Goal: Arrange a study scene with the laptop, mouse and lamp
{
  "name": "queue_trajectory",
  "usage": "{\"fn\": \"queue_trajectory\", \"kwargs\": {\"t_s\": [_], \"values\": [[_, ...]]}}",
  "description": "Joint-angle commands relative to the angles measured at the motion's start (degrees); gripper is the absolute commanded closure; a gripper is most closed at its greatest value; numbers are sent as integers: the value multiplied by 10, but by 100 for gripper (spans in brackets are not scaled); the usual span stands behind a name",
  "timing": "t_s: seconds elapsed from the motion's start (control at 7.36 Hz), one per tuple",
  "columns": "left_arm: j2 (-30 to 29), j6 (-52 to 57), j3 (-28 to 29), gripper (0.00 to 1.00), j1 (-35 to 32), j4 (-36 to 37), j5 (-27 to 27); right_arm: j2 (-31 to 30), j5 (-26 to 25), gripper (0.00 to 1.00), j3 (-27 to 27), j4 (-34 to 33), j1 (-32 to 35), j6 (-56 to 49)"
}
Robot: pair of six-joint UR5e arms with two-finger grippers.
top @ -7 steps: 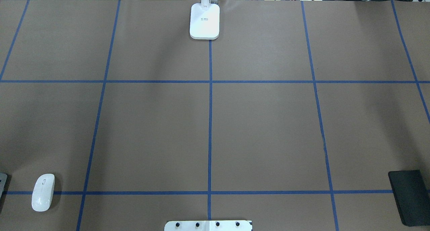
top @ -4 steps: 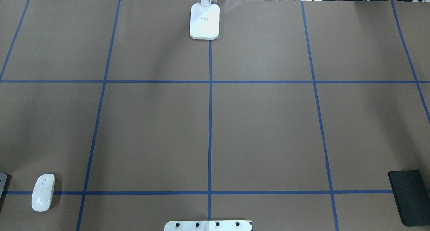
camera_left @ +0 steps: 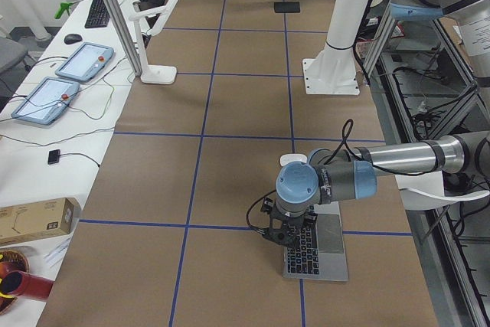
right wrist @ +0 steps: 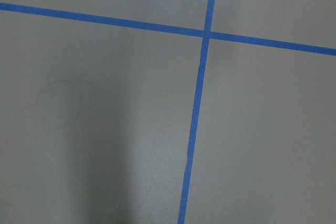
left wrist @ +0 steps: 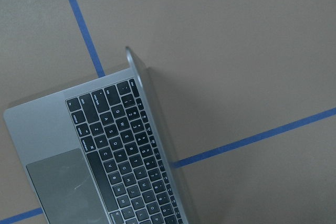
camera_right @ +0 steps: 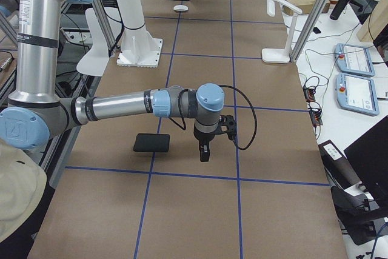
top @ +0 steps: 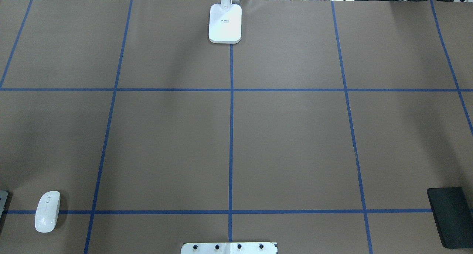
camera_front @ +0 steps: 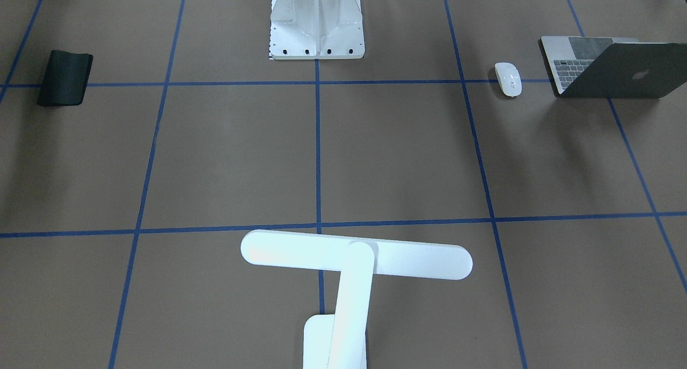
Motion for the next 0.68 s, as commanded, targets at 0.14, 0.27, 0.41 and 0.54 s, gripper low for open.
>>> {"fn": "queue_trajectory", "kwargs": {"t_s": [0.14, 0.27, 0.41, 0.54], "values": [[3, 1, 11, 0, 3, -1, -23, -1, 1, 0, 0, 0, 0, -2], [3, 2, 20, 0, 5, -7, -38, -1, 1, 0, 0, 0, 0, -2], [2, 2, 44, 0, 6, -32, -45, -1, 1, 0, 0, 1, 0, -2], [1, 1, 67, 0, 8, -58, -64, -1, 1, 0, 0, 1, 0, -3]]}}
